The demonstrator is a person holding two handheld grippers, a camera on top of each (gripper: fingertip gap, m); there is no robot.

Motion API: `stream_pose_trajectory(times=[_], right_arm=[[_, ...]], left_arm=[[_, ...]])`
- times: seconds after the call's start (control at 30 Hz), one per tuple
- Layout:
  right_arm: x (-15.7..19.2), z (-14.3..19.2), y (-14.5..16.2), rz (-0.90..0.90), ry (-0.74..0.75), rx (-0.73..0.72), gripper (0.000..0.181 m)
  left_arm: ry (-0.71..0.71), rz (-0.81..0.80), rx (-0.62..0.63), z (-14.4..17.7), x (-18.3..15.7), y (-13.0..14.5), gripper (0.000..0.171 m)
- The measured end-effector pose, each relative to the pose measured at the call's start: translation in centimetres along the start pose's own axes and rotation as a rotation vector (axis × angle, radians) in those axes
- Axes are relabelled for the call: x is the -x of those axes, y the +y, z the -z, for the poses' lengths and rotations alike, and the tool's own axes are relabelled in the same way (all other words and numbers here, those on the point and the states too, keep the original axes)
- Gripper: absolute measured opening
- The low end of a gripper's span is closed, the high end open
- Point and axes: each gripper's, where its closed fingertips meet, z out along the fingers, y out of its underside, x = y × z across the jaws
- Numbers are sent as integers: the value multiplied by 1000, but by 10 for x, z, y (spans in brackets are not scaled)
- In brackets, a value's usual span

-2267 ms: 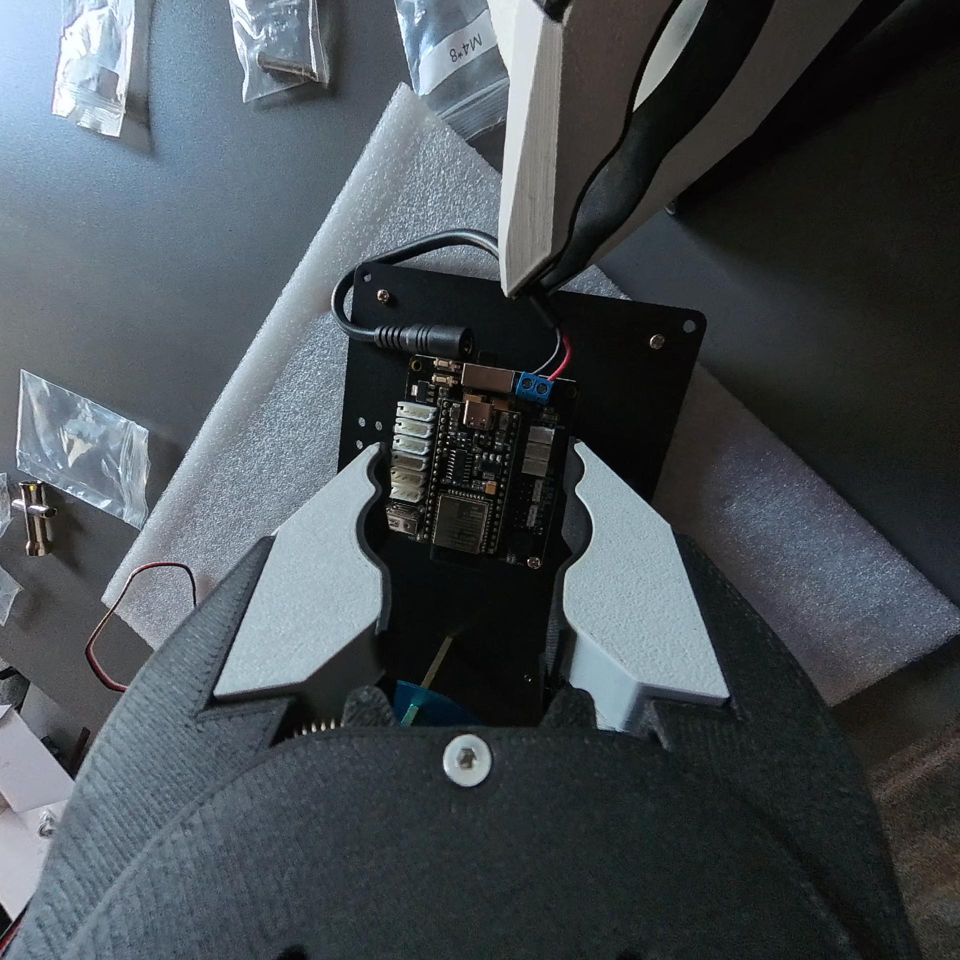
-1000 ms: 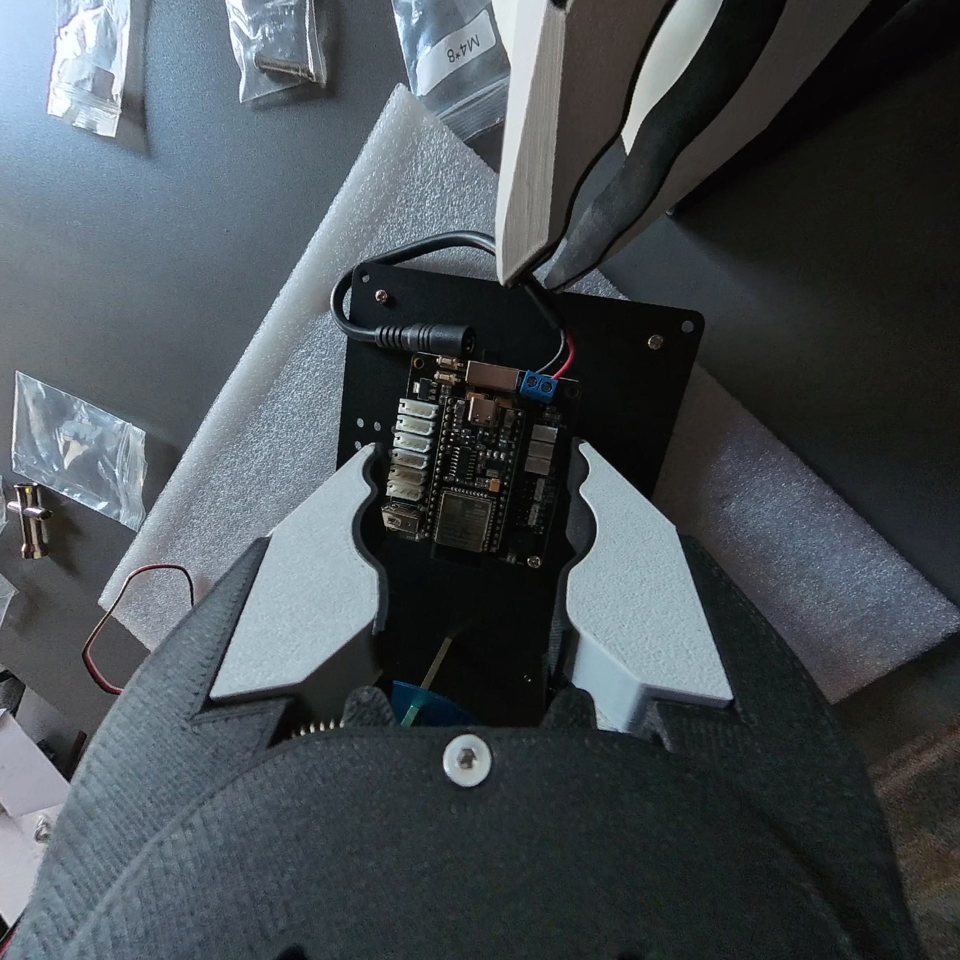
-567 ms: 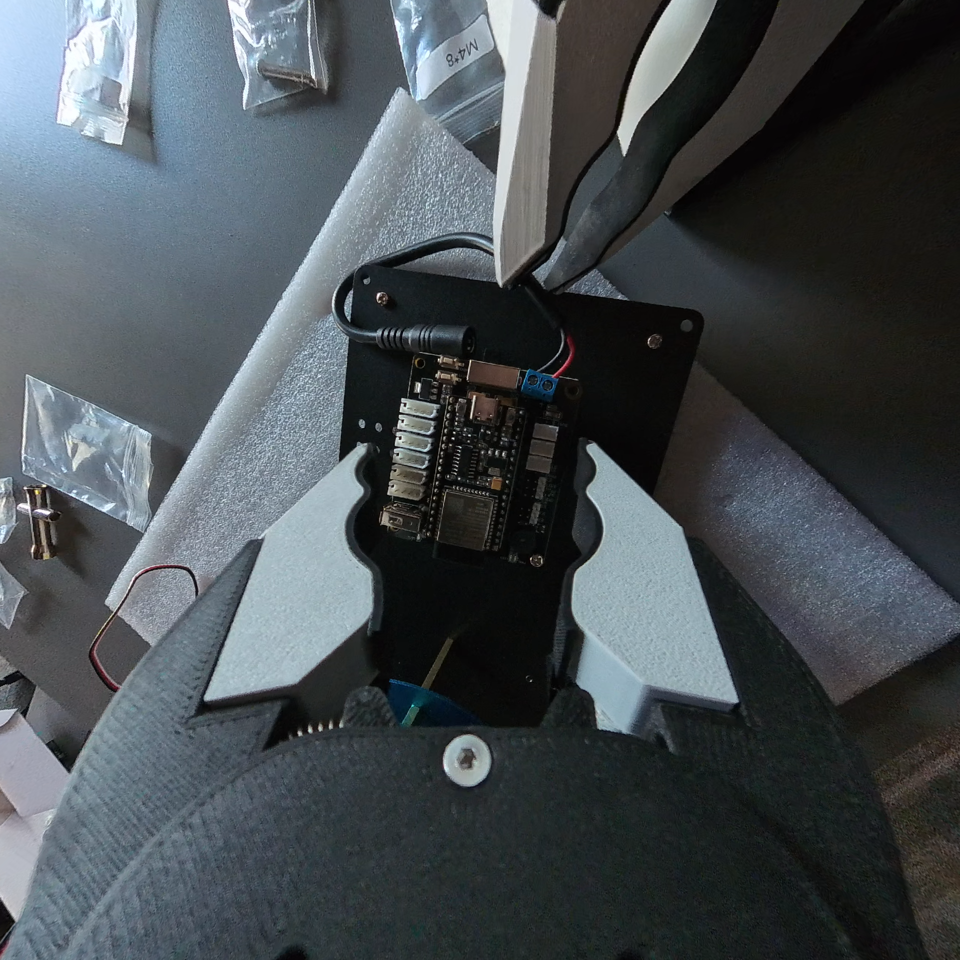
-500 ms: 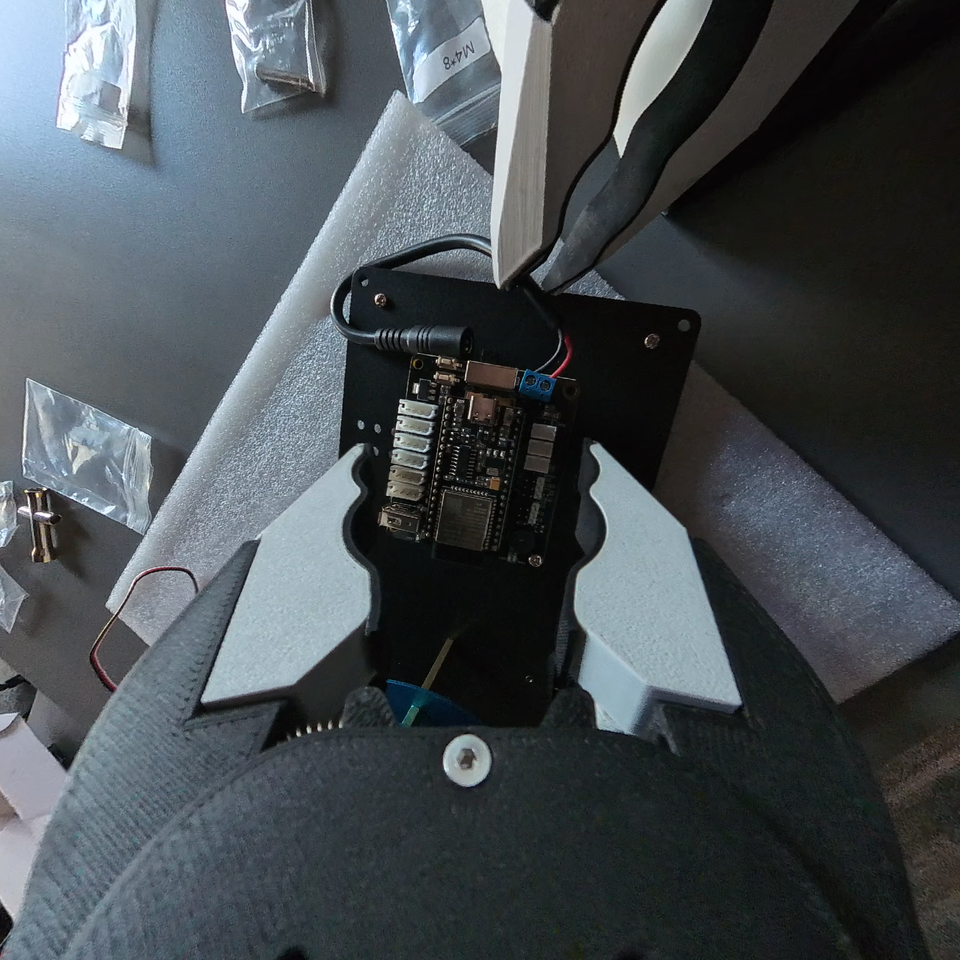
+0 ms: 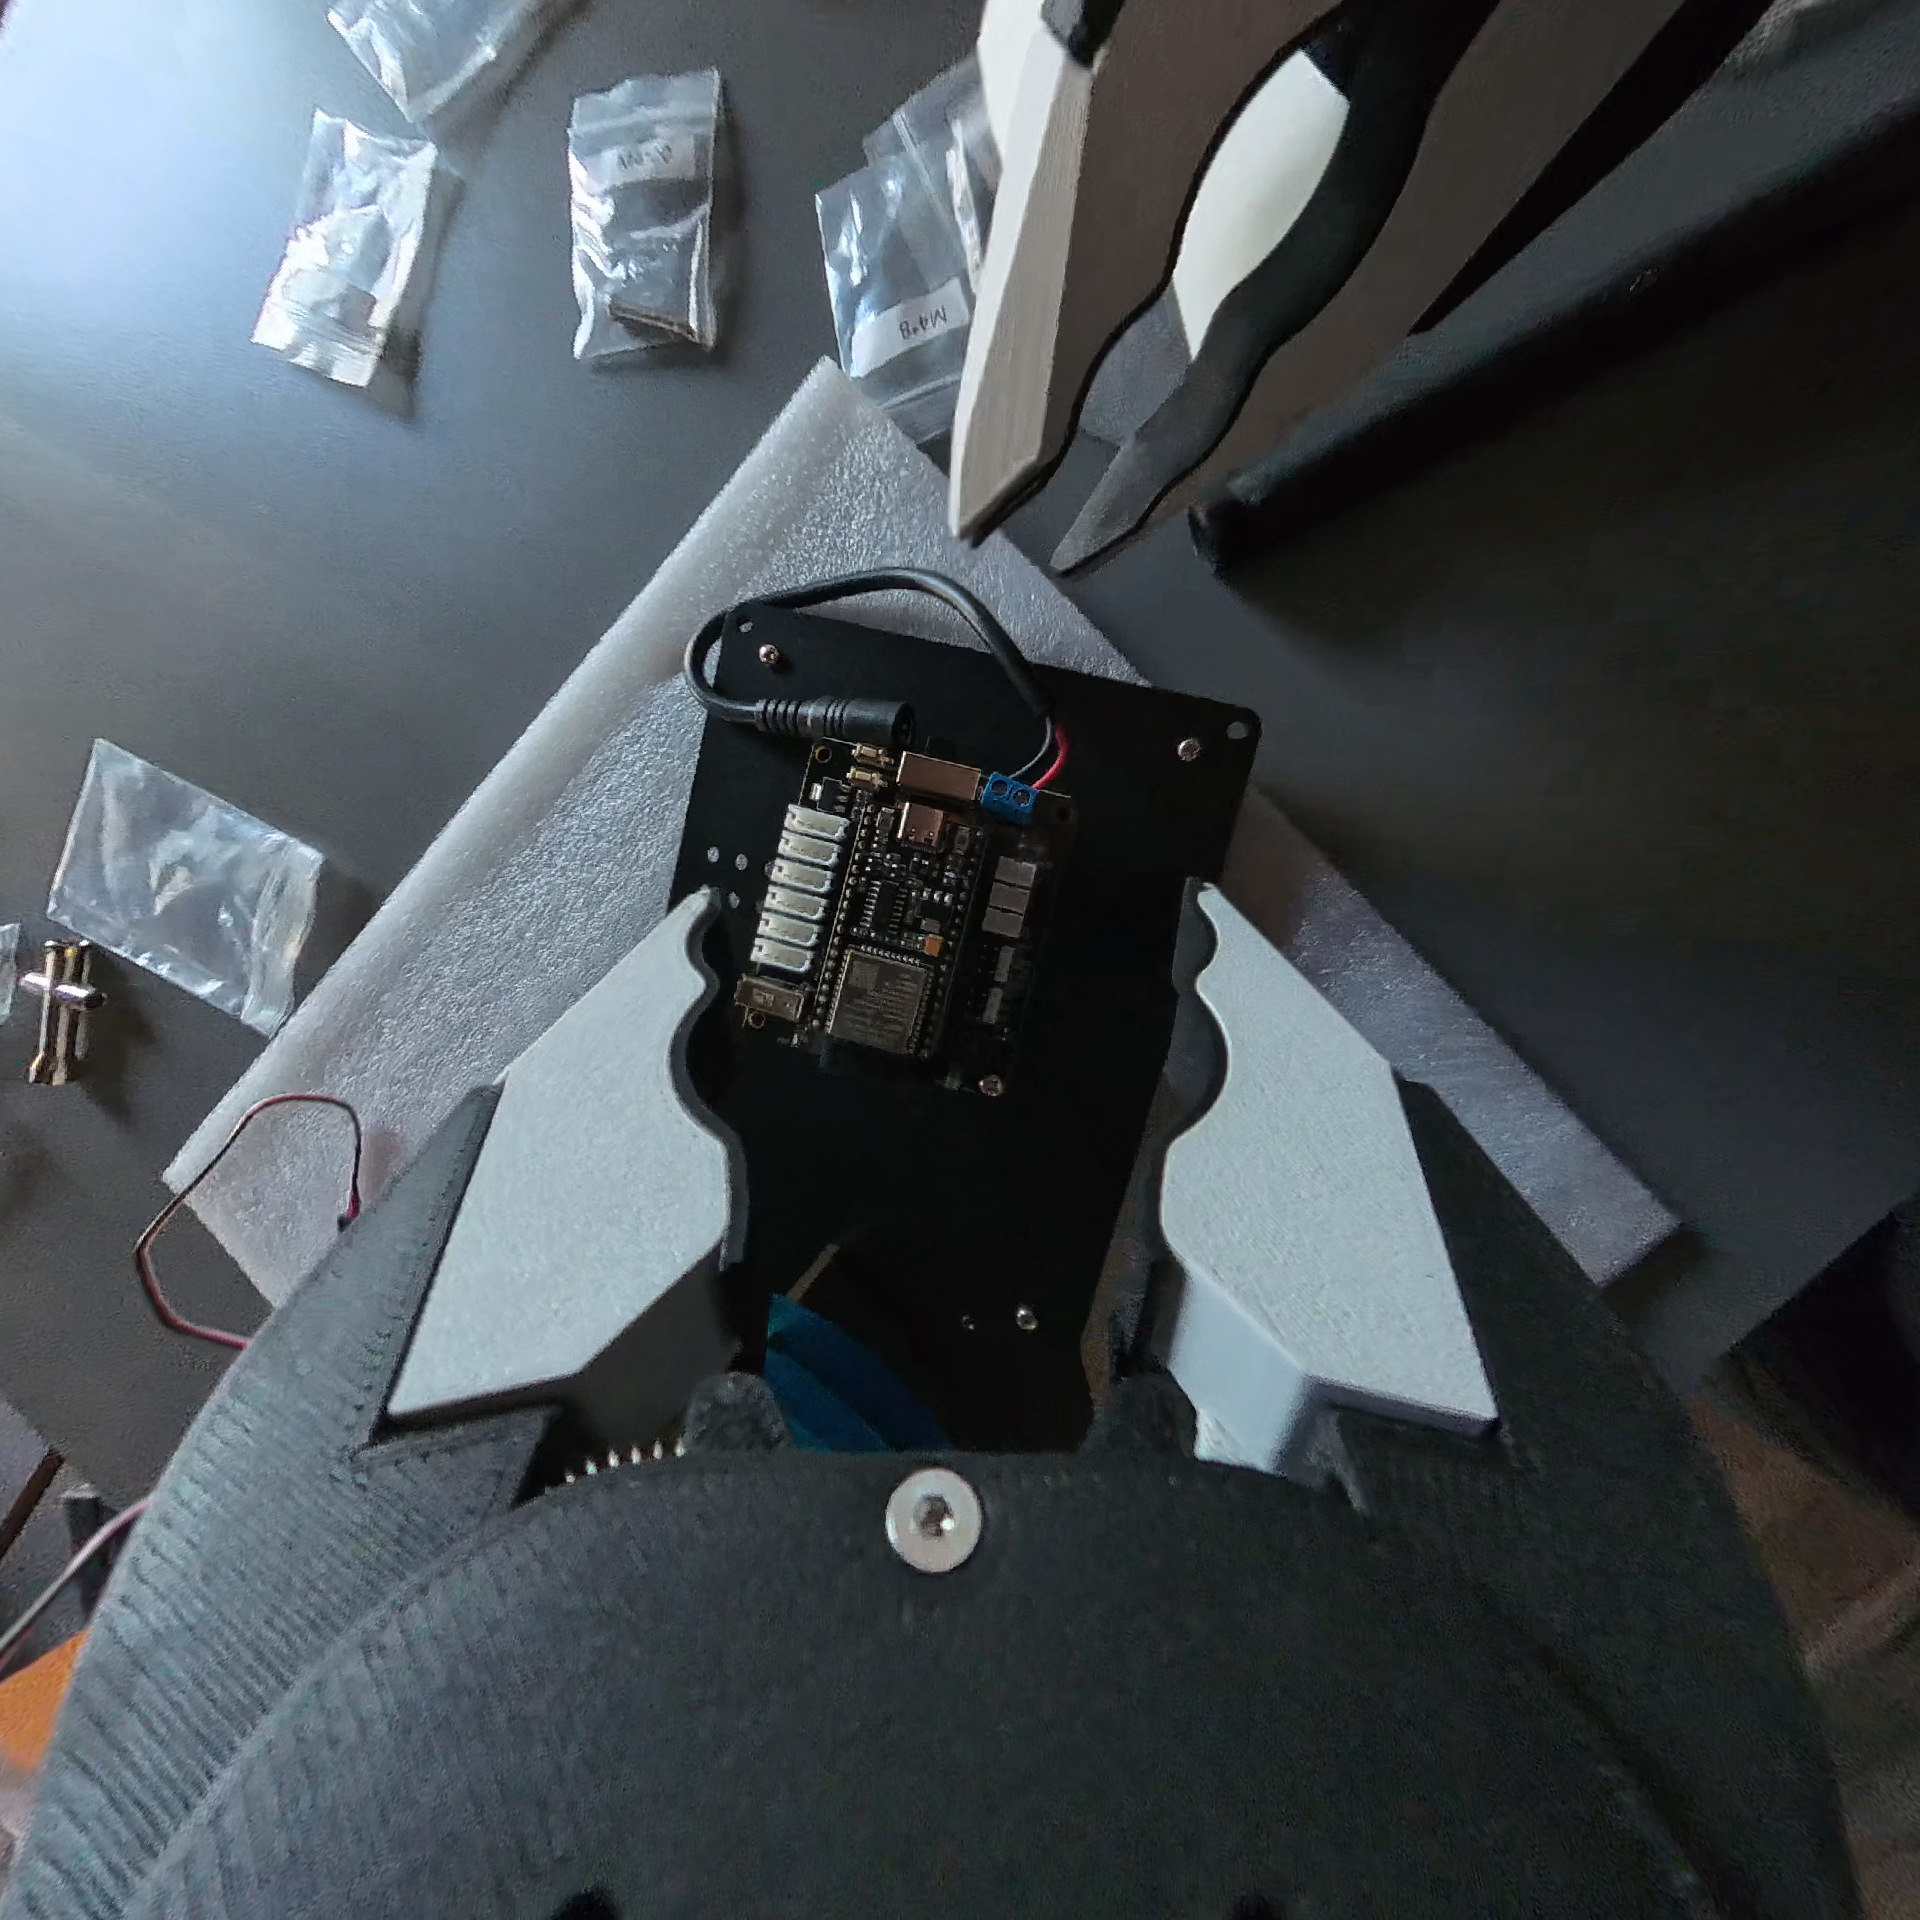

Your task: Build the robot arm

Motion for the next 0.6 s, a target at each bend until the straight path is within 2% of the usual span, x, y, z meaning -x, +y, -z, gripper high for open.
stream_pose_trajectory(times=[0.2,0.37,0.5,0.6], right_arm=[[-5,31,-5,-6,74,28,23],[-6,74,-2,-29,156,114,23],[-5,128,14,-184,245,232,28],[3,179,42,-375,292,292,29]], left_arm=[[-51,59,-70,28,-12,-9,85],[-40,117,-167,49,-36,-14,84],[-36,108,-239,67,-65,-18,82],[-43,73,-293,83,-89,-13,79]])
